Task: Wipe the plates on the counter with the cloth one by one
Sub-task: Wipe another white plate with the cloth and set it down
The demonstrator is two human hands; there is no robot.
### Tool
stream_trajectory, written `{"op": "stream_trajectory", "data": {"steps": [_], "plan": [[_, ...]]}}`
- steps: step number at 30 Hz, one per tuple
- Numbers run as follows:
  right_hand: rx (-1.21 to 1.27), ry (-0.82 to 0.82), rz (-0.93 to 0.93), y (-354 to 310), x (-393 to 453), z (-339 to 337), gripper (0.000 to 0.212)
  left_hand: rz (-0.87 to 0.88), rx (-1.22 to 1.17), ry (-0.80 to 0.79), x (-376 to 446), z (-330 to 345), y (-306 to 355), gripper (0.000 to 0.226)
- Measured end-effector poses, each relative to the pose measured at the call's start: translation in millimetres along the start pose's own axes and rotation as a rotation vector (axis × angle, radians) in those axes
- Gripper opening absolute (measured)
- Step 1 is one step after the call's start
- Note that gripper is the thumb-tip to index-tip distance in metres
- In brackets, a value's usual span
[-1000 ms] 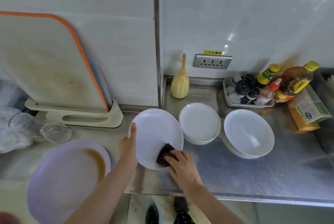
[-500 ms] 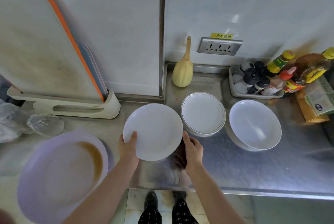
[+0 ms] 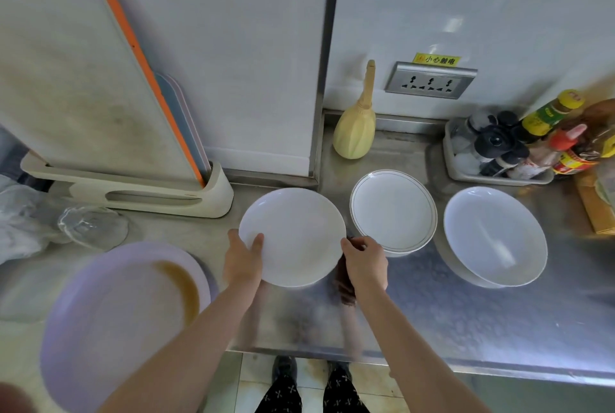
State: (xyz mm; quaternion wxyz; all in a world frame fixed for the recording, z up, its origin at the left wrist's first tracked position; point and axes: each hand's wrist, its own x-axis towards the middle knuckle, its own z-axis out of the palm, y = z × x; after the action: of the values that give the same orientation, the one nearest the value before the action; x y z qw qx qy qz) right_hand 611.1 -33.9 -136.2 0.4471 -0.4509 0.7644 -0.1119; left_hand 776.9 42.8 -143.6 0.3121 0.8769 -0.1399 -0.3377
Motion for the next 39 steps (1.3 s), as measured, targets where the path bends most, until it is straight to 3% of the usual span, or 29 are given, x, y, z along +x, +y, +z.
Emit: {"op": "stream_trajectory", "data": {"steps": [4, 11, 21, 25, 26, 28, 32, 34, 39], "plan": [[-0.226, 0.047, -0.066, -4.2, -0.9, 2.1, 0.012, 0.025, 0.084, 0.032, 1.7, 0.9, 4.4, 0.041], [-0.646, 0.171, -0.364, 3.3, -10.8, 6.8, 0.031, 0.05, 0.098, 0.099, -10.9, 2.9, -0.2, 0.05], [-0.531, 0.175, -0.33, 23.8, -22.1, -3.0, 0.029, 0.097, 0.129, 0.081, -13.9, -5.4, -6.5, 0.051], [-0.372, 0.166, -0.324, 25.4, -37.5, -13.8, 0.024, 0.197, 0.231, 0.162, -23.8, -5.8, -5.3, 0.052], [-0.281, 0.137, -0.319, 23.1, -42.7, -17.9, 0.023, 0.26, 0.227, 0.168, -28.6, -5.6, -3.1, 0.053], [-0.013, 0.019, -0.304, 15.4, -52.3, -26.2, 0.021, 0.333, 0.058, 0.013, -43.2, -6.9, 6.8, 0.051], [0.519, -0.352, -0.243, -10.1, -76.0, -40.5, 0.018, 0.183, -0.262, -0.449, -74.4, -14.7, 34.0, 0.032], [0.597, -0.486, -0.243, -19.5, -86.0, -42.3, 0.018, 0.173, -0.361, -0.465, -82.0, -21.3, 37.9, 0.029], [0.551, -0.728, -0.236, -23.7, -90.5, -31.7, 0.021, 0.249, -0.49, -0.31, -89.1, -51.0, 25.3, 0.019]]}}
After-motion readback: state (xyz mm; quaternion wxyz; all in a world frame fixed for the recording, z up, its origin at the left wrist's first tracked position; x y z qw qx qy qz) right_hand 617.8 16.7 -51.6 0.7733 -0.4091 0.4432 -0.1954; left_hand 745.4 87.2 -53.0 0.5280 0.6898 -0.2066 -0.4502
